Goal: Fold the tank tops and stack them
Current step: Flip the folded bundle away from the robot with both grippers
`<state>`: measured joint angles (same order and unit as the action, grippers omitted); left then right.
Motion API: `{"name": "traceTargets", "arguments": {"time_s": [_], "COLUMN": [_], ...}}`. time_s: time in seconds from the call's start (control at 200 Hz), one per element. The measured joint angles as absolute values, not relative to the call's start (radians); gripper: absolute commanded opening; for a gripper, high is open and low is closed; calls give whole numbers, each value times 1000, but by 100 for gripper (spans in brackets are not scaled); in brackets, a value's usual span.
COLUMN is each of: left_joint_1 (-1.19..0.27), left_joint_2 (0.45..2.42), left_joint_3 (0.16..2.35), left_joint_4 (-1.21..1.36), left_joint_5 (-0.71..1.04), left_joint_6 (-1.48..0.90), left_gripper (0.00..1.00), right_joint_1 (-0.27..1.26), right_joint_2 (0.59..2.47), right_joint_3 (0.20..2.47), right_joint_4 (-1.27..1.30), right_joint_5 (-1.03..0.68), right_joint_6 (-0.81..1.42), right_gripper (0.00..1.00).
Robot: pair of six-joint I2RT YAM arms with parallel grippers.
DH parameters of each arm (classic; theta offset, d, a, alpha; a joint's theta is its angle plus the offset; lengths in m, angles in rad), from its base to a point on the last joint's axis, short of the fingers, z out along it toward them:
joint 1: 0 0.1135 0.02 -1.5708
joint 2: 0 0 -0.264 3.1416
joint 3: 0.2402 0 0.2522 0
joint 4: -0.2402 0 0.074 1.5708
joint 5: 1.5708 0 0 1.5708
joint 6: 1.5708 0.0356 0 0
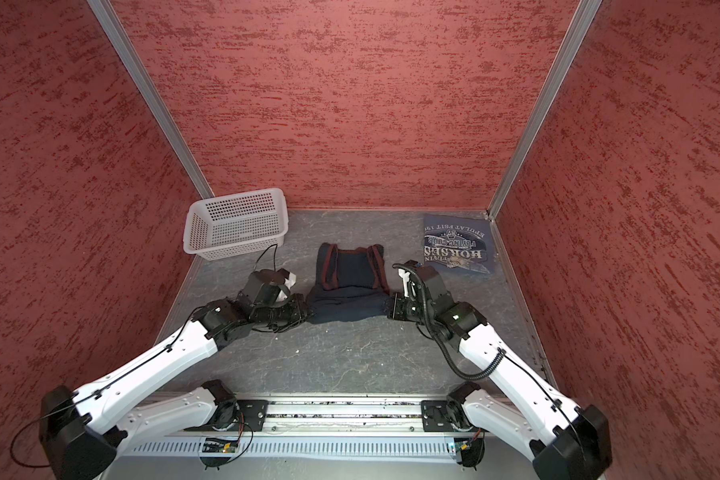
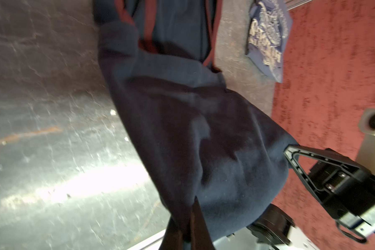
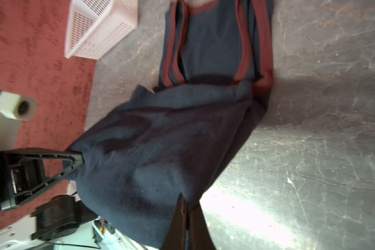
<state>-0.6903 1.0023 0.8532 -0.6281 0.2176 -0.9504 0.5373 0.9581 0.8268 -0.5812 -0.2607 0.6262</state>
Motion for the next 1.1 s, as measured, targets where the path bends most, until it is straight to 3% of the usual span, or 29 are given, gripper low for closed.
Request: {"name": "traceTargets", "arguments": {"time_s": [0.331,0.511,0.781,0.877,0.987,1.102], "left_joint_1": [-595,-445,-317,-291,-262,-222], "left_joint_2": [1000,1141,1459,1575,1717,1872], "left_joint_3": [930,931,1072,1114,1196,1357], "left_joint_4": [-601,-480,-337,-301,-288,-325], "left_joint_5": [258,347,464,481,495,494], "left_joint_6": [-1035,-1078,-1113,-1124,-1132,-1104], "left_gripper": [4,6,21,37,50,58], "right_joint_1": [526,449,327,290,252,224], "right_joint_2": [1049,1246,1578,1703,1855,1991], "right_joint_3": [987,1086,1275,1340,1442,1575], "right_joint_4": [-582,-523,-441,-419,-408,-424], "right_joint_5": [-252,-305,-412,-437,-445,-419], "right_joint_6": [665,654,634,627,616,574], "right_gripper": [0,0,0,12,32,54]}}
